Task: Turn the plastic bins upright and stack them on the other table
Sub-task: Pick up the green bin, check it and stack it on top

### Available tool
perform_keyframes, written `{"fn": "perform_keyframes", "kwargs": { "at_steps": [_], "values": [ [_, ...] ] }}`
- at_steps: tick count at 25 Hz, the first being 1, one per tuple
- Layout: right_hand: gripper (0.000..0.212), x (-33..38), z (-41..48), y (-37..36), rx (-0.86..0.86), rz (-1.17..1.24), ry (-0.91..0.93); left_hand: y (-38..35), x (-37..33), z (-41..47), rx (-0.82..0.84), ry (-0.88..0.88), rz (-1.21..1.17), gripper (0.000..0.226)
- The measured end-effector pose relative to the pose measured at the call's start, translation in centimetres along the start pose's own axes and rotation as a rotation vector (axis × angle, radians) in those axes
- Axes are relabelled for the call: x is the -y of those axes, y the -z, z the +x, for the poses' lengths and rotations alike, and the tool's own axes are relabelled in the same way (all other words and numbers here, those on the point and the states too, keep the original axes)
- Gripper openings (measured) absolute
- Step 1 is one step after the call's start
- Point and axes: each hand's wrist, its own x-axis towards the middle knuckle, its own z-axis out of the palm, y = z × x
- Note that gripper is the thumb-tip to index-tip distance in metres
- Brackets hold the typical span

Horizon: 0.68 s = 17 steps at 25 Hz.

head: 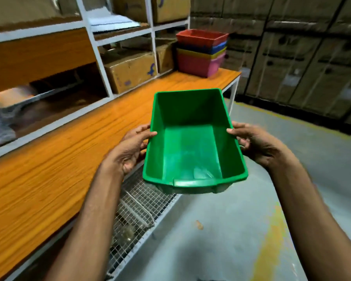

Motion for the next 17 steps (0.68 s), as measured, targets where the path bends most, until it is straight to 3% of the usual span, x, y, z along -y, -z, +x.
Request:
{"fn": "perform_keyframes", "kwargs": {
  "at_steps": [3, 10, 17],
  "values": [
    [0.035, -0.3, 0.6, 7.4, -0.152, -0.014, 0.051, -7.0, 2.3, 3.3, 0.08, -0.069, 0.054, 0.032],
    [0.031, 0.2, 4.2, 18.5, -0.328, -0.055, 0.065, -17.1, 4.5, 14.1, 0.257, -0.024, 0.113, 0.043],
    [0.052, 5.8, 11.8, 24.1, -0.464, -0.184, 0.252, -24.5, 1.3, 27.1, 0.284, -0.18, 0.127, 0.054]
  ]
}}
